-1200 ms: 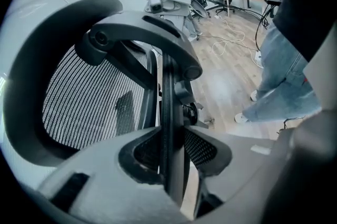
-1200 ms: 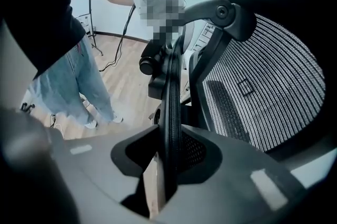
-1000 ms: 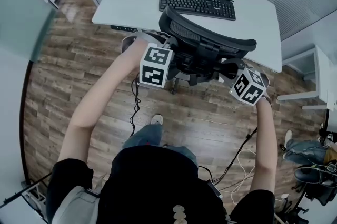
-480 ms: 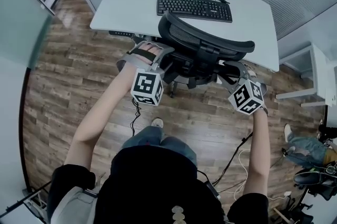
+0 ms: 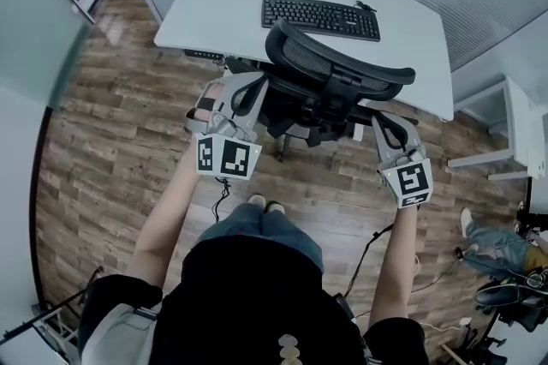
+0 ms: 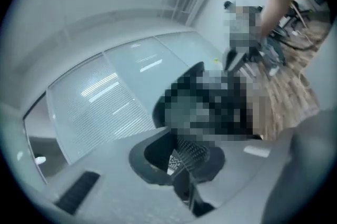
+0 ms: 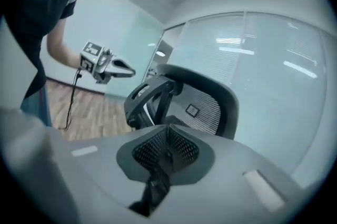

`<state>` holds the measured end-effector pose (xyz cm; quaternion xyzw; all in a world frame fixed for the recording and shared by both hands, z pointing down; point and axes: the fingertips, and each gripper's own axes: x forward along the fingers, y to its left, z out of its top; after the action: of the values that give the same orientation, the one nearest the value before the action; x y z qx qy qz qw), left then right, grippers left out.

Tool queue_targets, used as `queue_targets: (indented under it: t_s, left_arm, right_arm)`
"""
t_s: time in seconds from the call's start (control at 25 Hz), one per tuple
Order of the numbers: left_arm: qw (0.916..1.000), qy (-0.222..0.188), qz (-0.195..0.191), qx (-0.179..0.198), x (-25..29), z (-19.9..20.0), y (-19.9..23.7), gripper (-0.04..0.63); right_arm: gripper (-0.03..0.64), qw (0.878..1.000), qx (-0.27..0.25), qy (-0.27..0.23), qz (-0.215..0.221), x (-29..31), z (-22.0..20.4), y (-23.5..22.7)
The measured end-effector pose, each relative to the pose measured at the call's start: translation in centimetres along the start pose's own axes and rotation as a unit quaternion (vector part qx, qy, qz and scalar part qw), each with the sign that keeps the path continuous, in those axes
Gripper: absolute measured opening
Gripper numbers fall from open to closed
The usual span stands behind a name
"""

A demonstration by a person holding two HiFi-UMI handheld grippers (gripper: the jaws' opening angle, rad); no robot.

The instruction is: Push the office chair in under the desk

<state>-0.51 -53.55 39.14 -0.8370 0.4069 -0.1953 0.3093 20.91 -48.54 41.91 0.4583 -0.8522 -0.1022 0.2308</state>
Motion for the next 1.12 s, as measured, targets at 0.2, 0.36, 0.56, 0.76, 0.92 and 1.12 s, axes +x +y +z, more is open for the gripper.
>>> queue_targets:
  t_s: [0.2, 0.36, 0.56, 0.76, 0.92, 1.12]
  left_arm:
    - [0.9793, -0.057, 0.051, -0.187, -0.9, 1.0, 3.5, 0.008]
    - [0.9505, -0.077, 0.057, -0.296, -1.3, 0.5, 4.4, 0.008]
    - [0.9269, -0.104, 0.053, -0.357, -1.7, 0.9, 3.9, 0.008]
    - [0.9344, -0.086, 0.047, -0.342, -1.5, 0.8, 2.3, 0.008]
    - [0.9293, -0.079, 0.05, -0.357, -1.7, 0.6, 2.0, 0.008]
    - [0.9276, -0.075, 0.054, -0.362, -1.8, 0.5, 2.2, 0.008]
  right_arm:
    - [0.006, 0.975, 0.152, -0.122, -0.106, -2.8, 1.9, -3.3]
    - [0.006, 0.951, 0.204, -0.162, -0.167, -4.9, 1.8, -5.0]
    - [0.006, 0.925, 0.246, -0.18, -0.227, -7.2, 0.5, -5.8]
    - [0.006, 0.917, 0.251, -0.176, -0.254, -8.3, -0.5, -5.4]
    - [0.006, 0.916, 0.25, -0.175, -0.26, -9.0, -0.8, -5.0]
    - [0.005, 0.913, 0.252, -0.175, -0.268, -9.5, -1.0, -4.8]
